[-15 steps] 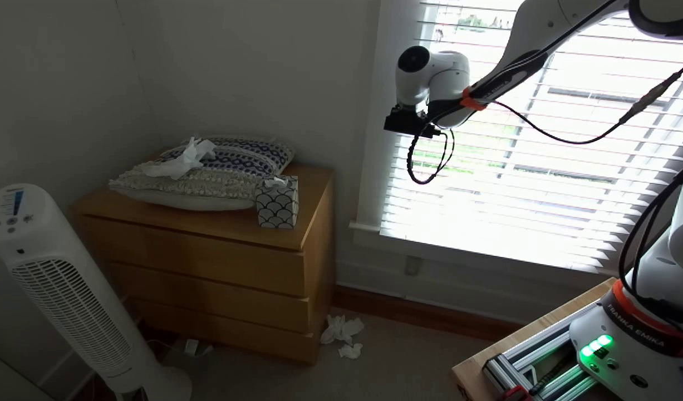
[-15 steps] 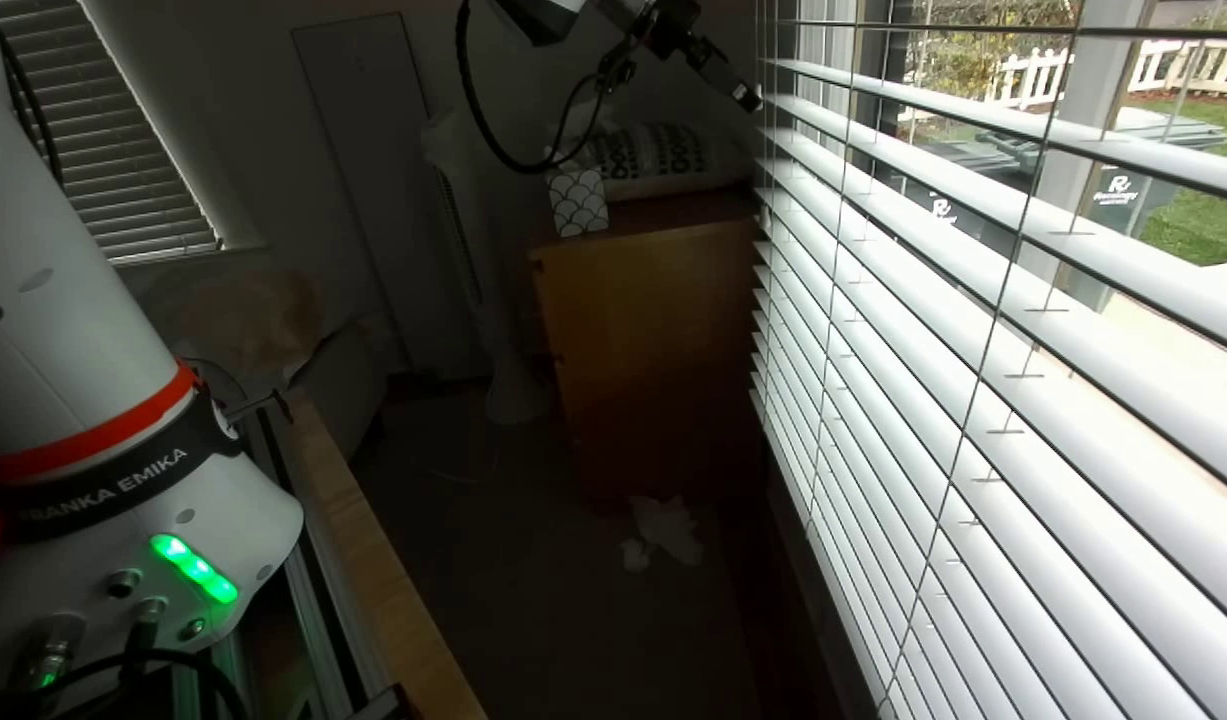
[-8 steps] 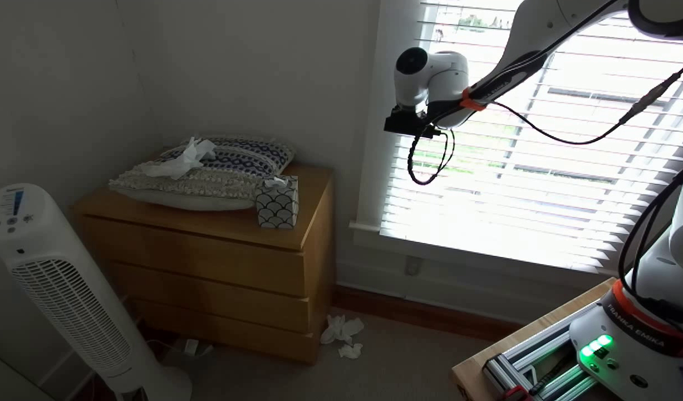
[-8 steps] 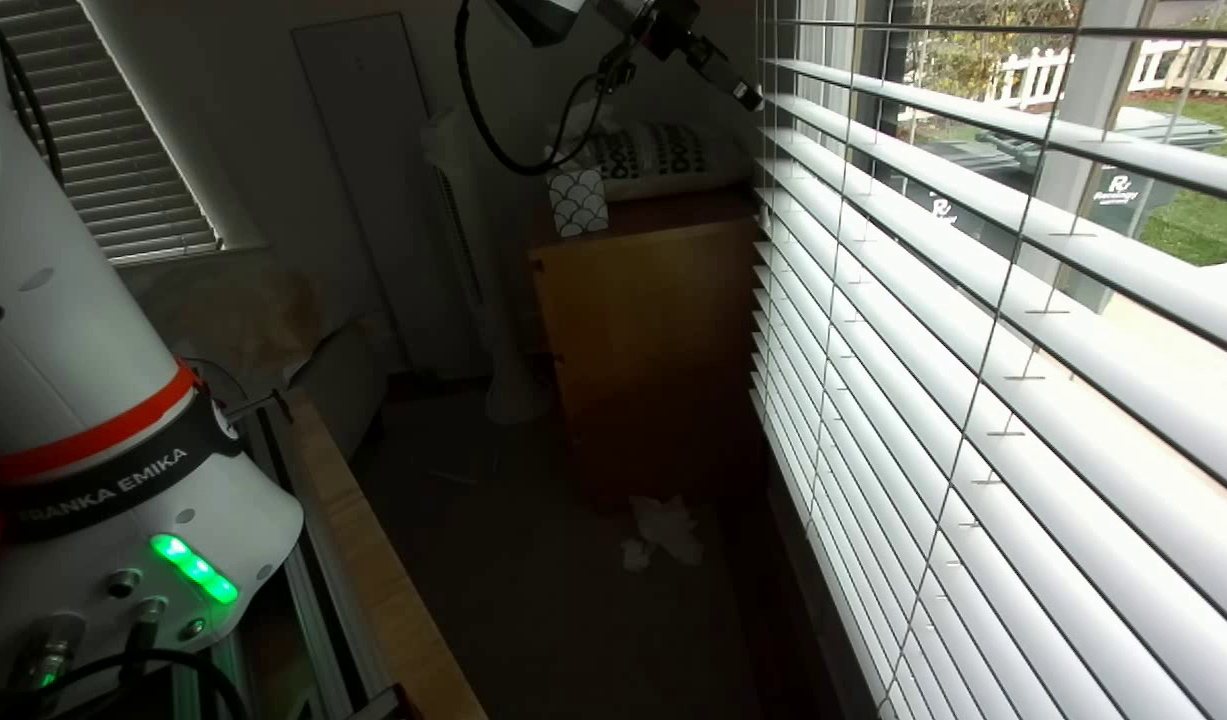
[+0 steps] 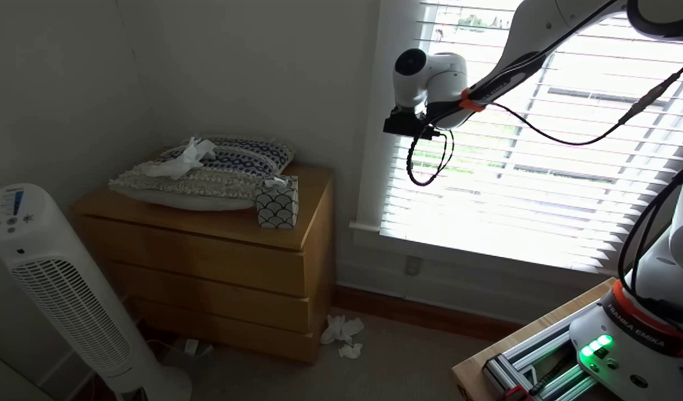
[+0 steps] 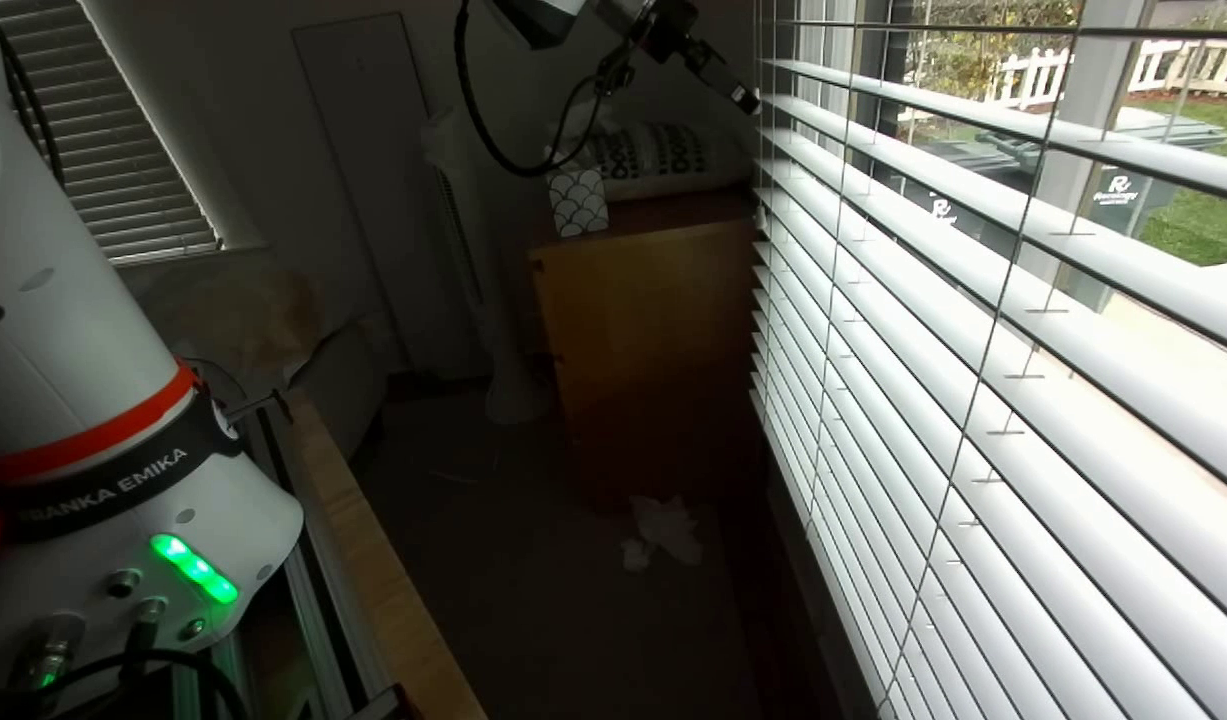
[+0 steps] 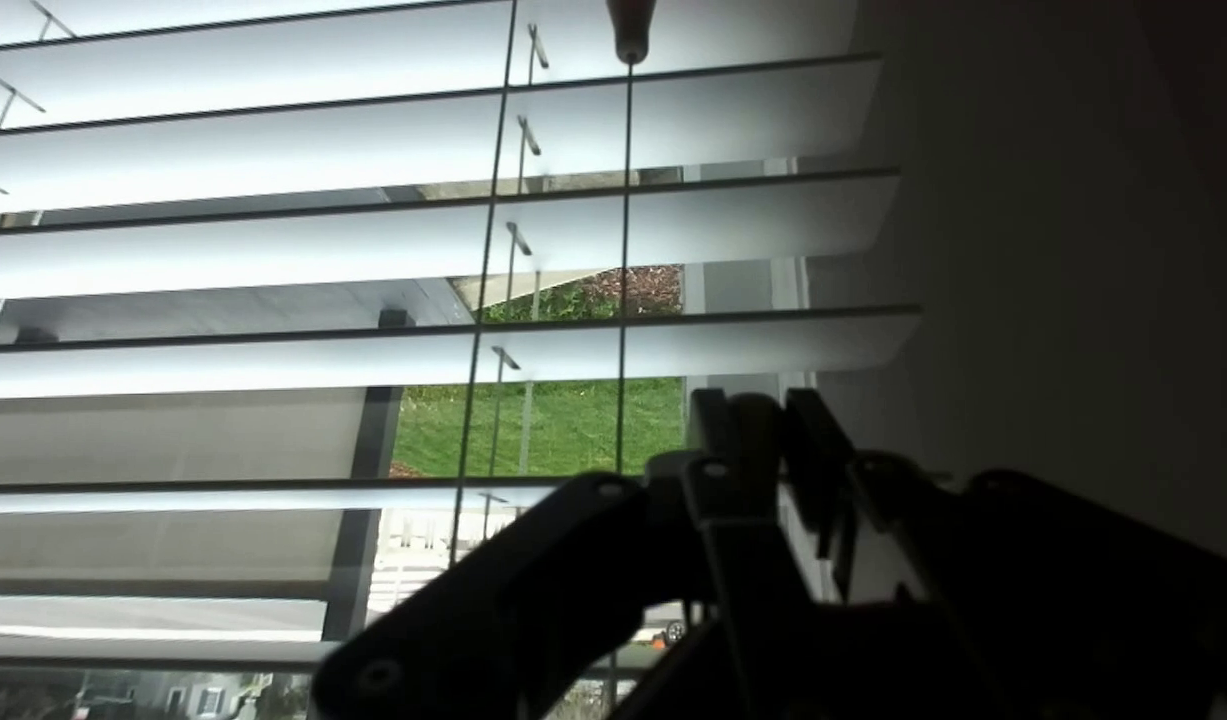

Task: Pull the string on the curtain to close it

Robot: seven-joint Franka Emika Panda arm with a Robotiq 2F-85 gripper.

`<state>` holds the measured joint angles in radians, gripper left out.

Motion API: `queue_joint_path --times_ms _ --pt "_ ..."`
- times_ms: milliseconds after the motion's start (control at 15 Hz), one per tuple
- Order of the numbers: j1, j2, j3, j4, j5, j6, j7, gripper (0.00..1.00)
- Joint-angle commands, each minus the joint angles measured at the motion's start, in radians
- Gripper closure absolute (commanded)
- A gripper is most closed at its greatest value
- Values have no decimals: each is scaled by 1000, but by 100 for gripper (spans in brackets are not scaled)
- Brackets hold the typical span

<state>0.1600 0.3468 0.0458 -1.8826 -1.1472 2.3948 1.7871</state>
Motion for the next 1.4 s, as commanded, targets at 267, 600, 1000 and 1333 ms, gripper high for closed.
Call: queue_joint_path --times_ms 267,600,1000,1333 --pt "4 21 38 -4 138 7 -65 96" --pt "19 42 46 -2 239 4 -134 96" --pt "40 82 29 4 277 4 -182 96" --pt "35 125 29 7 311 18 -231 96"
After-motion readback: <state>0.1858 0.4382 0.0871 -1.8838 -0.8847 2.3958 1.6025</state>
